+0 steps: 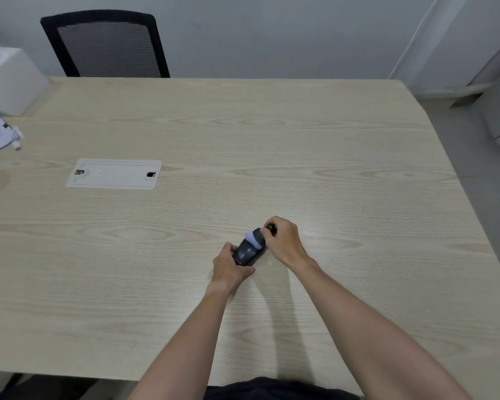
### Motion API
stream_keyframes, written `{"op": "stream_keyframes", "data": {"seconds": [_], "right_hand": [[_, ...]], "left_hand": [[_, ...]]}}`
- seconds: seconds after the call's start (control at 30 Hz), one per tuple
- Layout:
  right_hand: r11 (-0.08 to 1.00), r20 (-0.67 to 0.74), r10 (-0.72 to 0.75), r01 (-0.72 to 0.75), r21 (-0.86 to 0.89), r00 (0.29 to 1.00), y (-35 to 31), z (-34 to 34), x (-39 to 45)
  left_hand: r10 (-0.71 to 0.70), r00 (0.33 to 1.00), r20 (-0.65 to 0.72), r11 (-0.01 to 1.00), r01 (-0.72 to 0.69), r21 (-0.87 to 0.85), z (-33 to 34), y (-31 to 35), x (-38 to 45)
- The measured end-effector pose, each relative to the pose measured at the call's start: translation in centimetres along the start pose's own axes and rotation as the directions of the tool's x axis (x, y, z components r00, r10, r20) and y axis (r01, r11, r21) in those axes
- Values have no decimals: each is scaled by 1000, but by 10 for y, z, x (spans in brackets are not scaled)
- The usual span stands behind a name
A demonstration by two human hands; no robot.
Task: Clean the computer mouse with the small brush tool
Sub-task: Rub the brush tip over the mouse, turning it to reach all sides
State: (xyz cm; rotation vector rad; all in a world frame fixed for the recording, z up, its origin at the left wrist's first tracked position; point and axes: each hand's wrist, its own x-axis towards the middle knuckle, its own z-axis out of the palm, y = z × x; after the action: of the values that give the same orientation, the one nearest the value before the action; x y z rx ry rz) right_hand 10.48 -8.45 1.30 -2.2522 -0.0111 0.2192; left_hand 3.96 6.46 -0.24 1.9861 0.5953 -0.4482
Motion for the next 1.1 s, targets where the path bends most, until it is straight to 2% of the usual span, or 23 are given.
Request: {"op": "stream_keyframes", "data": {"seconds": [0.07,0.13,0.2,0.33,0.4,0.5,0.57,0.7,0.8,0.9,1.0,1.1], "right_hand": [[993,-28,6,-9,-118,1000,2,1,3],[988,-80,38,-50,-146,996,4,-1,5],[995,-94,57,-65,-77,994,2,-3,5],[997,2,60,-60,39,998,0,0,2],[997,10,76,-76,29,997,3,1,0],[992,-64,122,-124,-33,990,9,-2,-2],[992,-105,125,-126,-2,986,7,-4,-2],[991,-40,103,-100,87,994,3,-5,-1],[994,10,106,-105,-33,994,7,-2,-3],[980,-74,94,-106,-167,993,7,-4,-5],[991,-115,122,-128,-45,986,5,-5,-4],[985,-33,159,-156,68,987,8,-2,-5]], "left_hand": [[0,1000,11,1000,0,13,-1,1,1],[-4,1000,18,1000,4,24,-1,1,2],[-7,1000,26,1000,7,30,-2,1,3],[-10,999,37,999,9,35,-3,3,5],[-9,999,36,999,8,37,-3,3,5],[5,999,47,999,-7,51,-4,3,5],[16,998,59,998,-19,64,-4,2,5],[21,997,79,995,-29,98,-6,2,6],[30,994,106,991,-44,127,-8,2,8],[29,992,122,990,-45,136,-9,1,10],[21,992,123,990,-38,138,-9,1,12],[18,991,132,990,-36,139,-8,0,13]]}}
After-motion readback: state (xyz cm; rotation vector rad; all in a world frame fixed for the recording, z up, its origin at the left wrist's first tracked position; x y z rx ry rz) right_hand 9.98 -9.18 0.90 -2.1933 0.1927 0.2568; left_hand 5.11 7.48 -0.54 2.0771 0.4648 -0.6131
